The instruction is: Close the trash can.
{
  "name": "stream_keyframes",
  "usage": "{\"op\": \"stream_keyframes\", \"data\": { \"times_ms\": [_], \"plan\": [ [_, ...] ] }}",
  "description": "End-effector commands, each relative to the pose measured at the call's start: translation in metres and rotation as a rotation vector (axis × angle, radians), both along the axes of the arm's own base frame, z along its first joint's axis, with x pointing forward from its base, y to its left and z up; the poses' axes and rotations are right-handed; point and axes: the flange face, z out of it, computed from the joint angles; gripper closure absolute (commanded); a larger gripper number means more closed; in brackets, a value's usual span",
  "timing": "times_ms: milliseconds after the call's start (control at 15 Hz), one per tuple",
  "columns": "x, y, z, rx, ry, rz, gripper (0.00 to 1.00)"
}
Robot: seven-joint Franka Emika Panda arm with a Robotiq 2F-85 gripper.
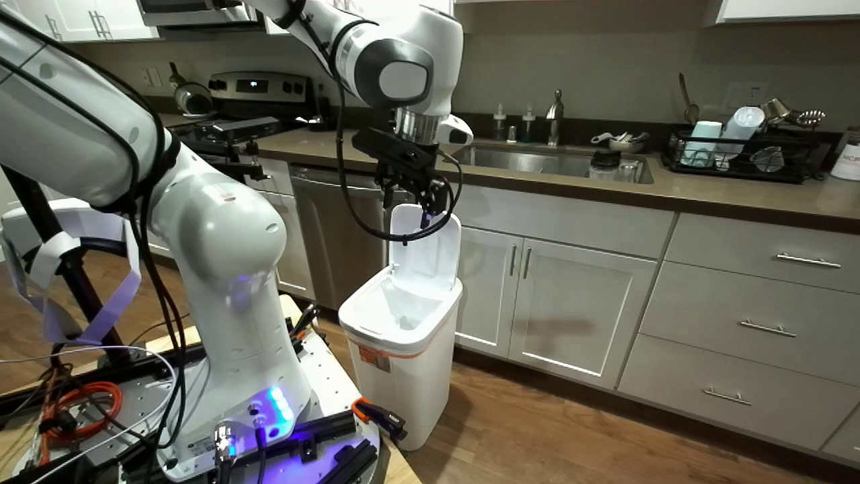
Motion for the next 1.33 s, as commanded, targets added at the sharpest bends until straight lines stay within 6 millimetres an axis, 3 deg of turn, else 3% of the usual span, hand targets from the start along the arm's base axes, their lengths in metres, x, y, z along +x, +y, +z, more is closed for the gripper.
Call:
{"op": "stream_keyframes", "data": {
  "times_ms": [0, 267, 667, 1000, 1267],
  "plan": [
    [0.0, 0.0, 0.001, 0.0, 0.0, 0.0, 0.0],
    [0.006, 0.007, -0.002, -0.021, -0.018, -0.012, 0.0],
    [0.038, 0.072, -0.012, -0.083, -0.096, 0.016, 0.0],
    [0.089, 0.124, -0.05, -0.124, -0.085, 0.044, 0.0],
    [0.144, 0.142, -0.087, -0.15, -0.012, 0.055, 0.0]
  ]
}}
